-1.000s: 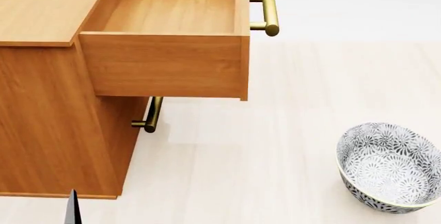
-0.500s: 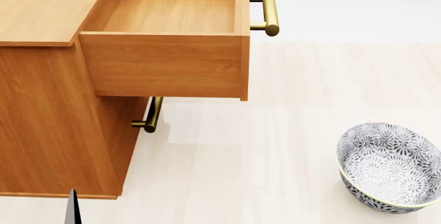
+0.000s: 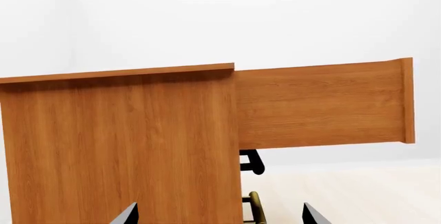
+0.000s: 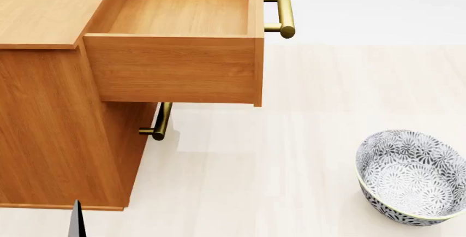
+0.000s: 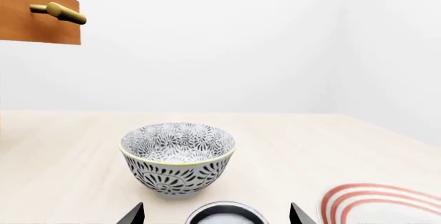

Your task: Put the ketchup in the top drawer of the cabinet.

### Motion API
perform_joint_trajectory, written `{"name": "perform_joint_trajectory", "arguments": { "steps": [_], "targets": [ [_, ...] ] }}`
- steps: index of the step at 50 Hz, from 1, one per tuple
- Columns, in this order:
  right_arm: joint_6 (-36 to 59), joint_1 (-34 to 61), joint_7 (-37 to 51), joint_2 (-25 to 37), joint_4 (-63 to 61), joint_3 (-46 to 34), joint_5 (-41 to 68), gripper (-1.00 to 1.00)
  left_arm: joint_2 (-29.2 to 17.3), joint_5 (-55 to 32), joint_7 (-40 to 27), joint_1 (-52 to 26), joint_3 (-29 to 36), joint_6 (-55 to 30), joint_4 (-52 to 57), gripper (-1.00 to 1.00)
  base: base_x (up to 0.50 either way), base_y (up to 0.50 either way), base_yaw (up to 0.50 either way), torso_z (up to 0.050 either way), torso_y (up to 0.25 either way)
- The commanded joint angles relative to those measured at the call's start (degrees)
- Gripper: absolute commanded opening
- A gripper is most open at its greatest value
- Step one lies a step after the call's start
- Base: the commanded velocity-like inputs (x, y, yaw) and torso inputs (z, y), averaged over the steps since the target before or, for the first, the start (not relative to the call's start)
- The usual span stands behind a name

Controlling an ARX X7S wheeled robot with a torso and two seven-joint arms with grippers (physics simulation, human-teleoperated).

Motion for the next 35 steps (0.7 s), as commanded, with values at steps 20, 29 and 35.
{"name": "perform_joint_trajectory", "arguments": {
  "steps": [20,29,35],
  "targets": [
    [-1.6,4.6,-0.7,-0.5,7.3,-1.4,-0.5,1.0,-1.1,-0.7,-1.3,-0.4,0.9,0.3,-0.4,1.0,0.0,0.0,0.0,0.0,0.0],
    [-2.4,6.0,-0.9,-0.8,10.3,-1.9,-0.9,1.0,-1.4,-0.9,-1.6,-0.5,1.0,0.2,-0.3,1.0,0.0,0.0,0.0,0.0,0.0],
    [-3.0,6.4,-1.3,-0.9,11.7,-1.9,-0.8,1.0,-1.5,-1.1,-1.9,-0.6,1.2,0.2,-0.4,1.0,0.0,0.0,0.0,0.0,0.0]
  ]
}}
